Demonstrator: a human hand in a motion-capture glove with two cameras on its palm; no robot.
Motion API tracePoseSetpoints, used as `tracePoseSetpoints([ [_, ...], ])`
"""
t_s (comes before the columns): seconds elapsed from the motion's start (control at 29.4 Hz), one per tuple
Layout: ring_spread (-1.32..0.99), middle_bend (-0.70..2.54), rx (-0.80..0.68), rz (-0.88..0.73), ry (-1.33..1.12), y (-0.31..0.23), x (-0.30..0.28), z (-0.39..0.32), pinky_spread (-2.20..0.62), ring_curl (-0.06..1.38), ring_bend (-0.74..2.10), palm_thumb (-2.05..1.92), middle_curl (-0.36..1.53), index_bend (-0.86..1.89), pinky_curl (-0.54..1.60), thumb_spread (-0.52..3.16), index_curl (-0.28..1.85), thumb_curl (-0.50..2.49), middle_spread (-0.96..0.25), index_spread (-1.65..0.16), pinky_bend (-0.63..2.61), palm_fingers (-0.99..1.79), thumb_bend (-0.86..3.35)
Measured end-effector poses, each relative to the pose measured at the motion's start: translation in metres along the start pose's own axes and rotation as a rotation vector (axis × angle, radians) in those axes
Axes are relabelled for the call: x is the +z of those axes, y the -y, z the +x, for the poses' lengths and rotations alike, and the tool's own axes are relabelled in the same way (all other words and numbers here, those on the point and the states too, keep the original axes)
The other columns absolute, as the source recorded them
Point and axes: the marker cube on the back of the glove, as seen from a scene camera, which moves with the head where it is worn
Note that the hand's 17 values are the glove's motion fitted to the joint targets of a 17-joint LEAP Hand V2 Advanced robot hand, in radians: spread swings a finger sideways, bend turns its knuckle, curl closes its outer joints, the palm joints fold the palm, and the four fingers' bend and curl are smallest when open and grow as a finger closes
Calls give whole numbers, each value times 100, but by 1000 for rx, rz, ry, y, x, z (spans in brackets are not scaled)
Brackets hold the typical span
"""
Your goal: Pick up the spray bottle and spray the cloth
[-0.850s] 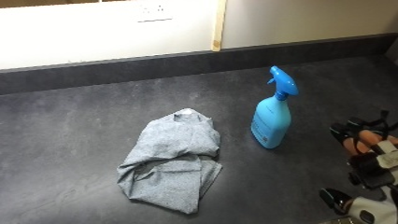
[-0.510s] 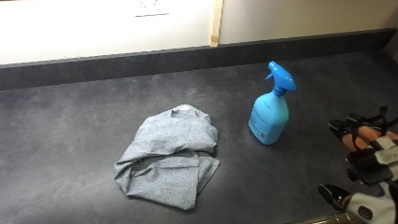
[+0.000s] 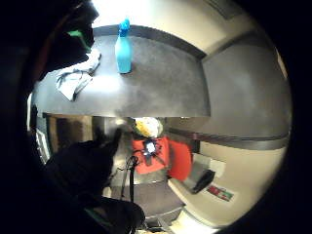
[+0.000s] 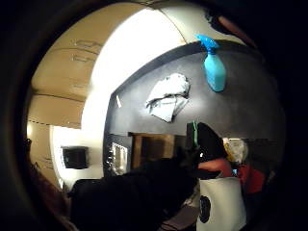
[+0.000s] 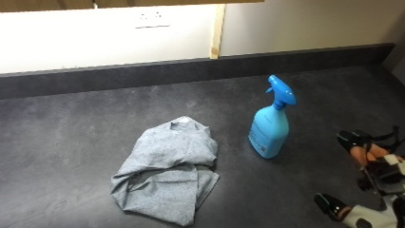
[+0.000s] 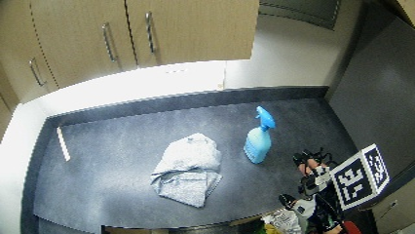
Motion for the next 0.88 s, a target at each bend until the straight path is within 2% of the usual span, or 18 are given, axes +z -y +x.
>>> tracePoseSetpoints([
  [0.17, 6, 18, 113, 87, 299, -7, 21, 9, 8, 29, 47, 69, 23, 12, 33, 101, 19, 34, 2, -36, 80, 47, 18],
  [0.37, 8, 19, 257, 252, 908, -15, 64, 12, 9, 30, 44, 69, 25, 13, 34, 102, 20, 36, 5, -35, 79, 38, 13],
  [0.51, 10, 18, 355, 341, 1185, -25, 92, 18, 11, 30, 40, 70, 27, 15, 34, 103, 22, 38, 6, -35, 78, 31, 10],
  [0.65, 11, 18, 436, 352, 1286, -34, 113, 27, 13, 29, 38, 71, 27, 16, 33, 103, 23, 40, 7, -35, 76, 29, 8],
  [0.88, 12, 19, 479, 323, 1243, -25, 123, 26, 15, 29, 37, 74, 29, 16, 32, 103, 24, 42, 7, -34, 73, 30, 4],
])
